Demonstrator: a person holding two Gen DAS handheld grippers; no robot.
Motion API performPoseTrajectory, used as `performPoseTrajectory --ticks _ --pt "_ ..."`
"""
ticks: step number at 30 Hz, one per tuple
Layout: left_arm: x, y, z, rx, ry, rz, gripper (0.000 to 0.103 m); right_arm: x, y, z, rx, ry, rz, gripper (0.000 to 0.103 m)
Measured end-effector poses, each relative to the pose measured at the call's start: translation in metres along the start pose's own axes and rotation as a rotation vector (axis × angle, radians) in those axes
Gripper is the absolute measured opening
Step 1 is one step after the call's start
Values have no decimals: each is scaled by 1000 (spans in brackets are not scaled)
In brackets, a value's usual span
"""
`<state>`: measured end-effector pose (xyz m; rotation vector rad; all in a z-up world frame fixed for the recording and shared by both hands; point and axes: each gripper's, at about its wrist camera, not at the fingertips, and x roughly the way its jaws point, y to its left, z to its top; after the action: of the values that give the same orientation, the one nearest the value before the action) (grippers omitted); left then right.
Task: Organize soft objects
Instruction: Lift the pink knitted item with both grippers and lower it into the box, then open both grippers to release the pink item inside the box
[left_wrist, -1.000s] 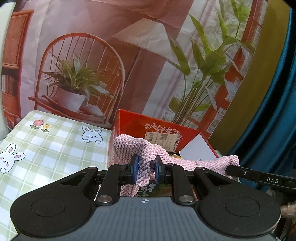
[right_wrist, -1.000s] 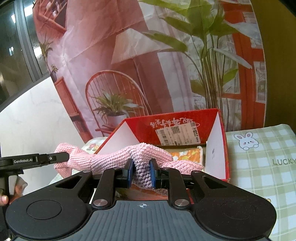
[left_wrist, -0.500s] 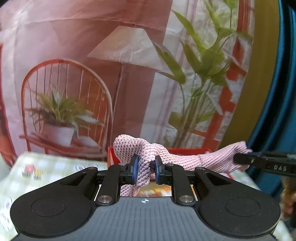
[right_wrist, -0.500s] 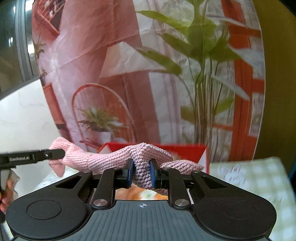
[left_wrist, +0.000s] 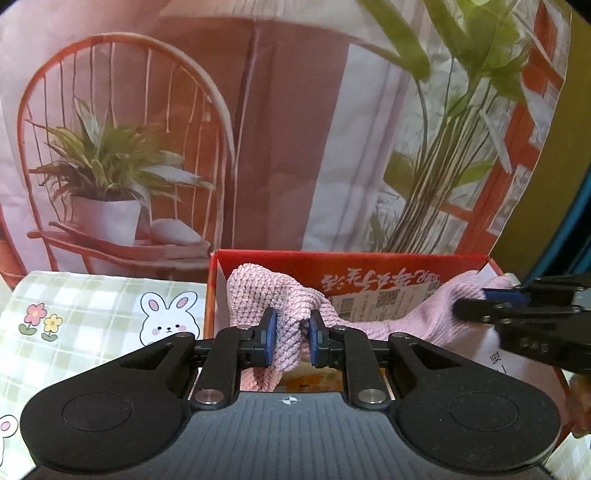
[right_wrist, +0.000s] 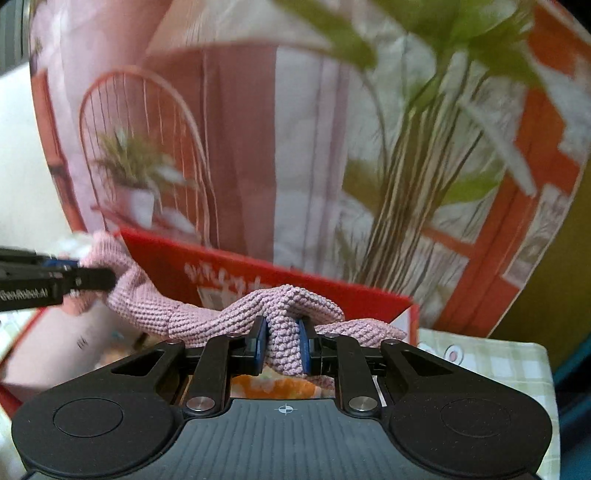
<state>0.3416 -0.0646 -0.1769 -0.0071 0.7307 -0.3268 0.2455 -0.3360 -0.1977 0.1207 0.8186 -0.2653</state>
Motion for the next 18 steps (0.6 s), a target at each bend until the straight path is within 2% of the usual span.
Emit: performPoseTrajectory --ticks 4,7,8,12,13,14,15,17,18 --pt "7 1 -3 8 17 -16 19 16 5 -1 -20 44 1 17" --pt "9 1 -3 15 20 -29 23 22 5 -2 -22 71 -2 21" --pt "8 2 -4 14 17 -34 24 21 5 -2 -26 63 -9 27" --pt "1 -4 -3 31 1 -43 41 12 5 0 -26 37 -2 39" --pt "-2 -6 -2 37 -4 -40 47 9 5 1 -25 32 -8 48" --pt "-6 -7 -1 41 -8 -38 49 5 6 1 -23 21 -10 55" --pt "-10 -8 0 45 -12 -36 53 0 6 1 -22 7 -5 56" --pt "-18 -10 3 53 -21 -37 58 -9 5 2 -13 -12 -3 72" --pt "-22 -11 4 60 -23 -35 60 -14 5 2 -5 -23 -4 76"
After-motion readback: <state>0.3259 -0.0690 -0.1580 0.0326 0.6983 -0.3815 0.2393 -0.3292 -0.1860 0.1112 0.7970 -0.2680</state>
